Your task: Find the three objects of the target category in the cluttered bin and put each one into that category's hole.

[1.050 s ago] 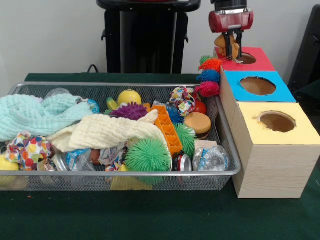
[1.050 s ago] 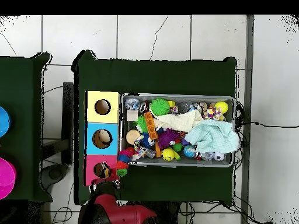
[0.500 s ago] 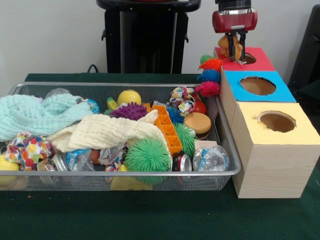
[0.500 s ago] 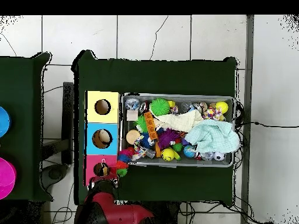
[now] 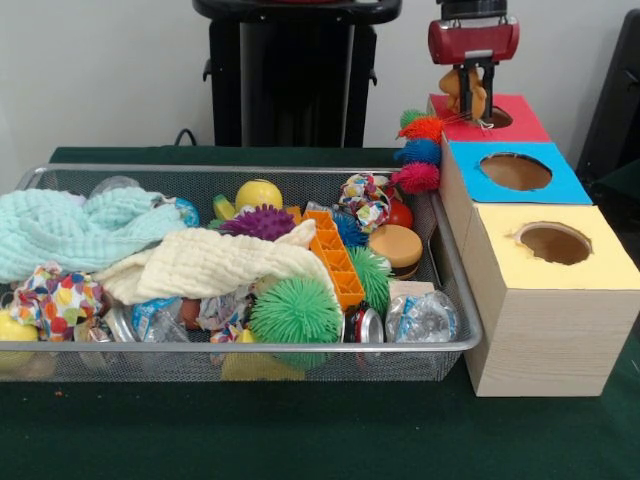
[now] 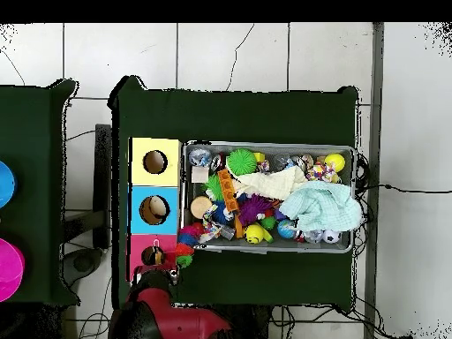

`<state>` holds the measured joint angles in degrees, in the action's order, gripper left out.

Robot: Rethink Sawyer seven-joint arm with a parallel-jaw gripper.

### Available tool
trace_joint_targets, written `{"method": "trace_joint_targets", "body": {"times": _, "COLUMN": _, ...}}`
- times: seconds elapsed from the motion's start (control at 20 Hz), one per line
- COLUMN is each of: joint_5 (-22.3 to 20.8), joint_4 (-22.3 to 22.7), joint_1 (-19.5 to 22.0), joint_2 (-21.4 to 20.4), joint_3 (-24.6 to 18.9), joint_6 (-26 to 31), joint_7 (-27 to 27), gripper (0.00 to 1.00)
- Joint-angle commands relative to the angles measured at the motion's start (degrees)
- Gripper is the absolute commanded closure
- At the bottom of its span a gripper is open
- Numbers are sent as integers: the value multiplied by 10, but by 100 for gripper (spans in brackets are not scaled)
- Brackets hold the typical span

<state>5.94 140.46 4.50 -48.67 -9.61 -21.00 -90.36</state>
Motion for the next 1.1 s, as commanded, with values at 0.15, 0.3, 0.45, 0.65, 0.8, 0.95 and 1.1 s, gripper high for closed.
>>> {"method": "trace_joint_targets", "body": {"times": 0.15, "joint_5": 60, "joint_4": -67, "joint_1": -16, "joint_2": -5, "joint_3": -59, "joint_6": 65, "joint_7": -166, "gripper": 100}}
{"method": "trace_joint_targets", "body": {"times": 0.3, "joint_5": 72, "joint_4": -68, "joint_1": -23, "joint_2": -10, "joint_3": -55, "joint_6": 75, "joint_7": -162, "gripper": 100}}
{"method": "trace_joint_targets", "body": {"times": 0.45, "joint_5": 83, "joint_4": -65, "joint_1": -30, "joint_2": -15, "joint_3": -51, "joint_6": 73, "joint_7": -164, "gripper": 100}}
{"method": "trace_joint_targets", "body": {"times": 0.65, "joint_5": 78, "joint_4": -70, "joint_1": -29, "joint_2": 7, "joint_3": -60, "joint_6": 45, "joint_7": -171, "gripper": 100}}
{"method": "trace_joint_targets", "body": {"times": 0.8, "joint_5": 80, "joint_4": -71, "joint_1": -33, "joint_2": 13, "joint_3": -63, "joint_6": 37, "joint_7": -177, "gripper": 100}}
{"method": "trace_joint_targets", "body": {"times": 0.95, "joint_5": 82, "joint_4": -73, "joint_1": -38, "joint_2": 18, "joint_3": -60, "joint_6": 30, "joint_7": -179, "gripper": 100}}
{"method": "trace_joint_targets", "body": {"times": 1.1, "joint_5": 82, "joint_4": -72, "joint_1": -37, "joint_2": 23, "joint_3": -62, "joint_6": 23, "joint_7": -186, "gripper": 100}}
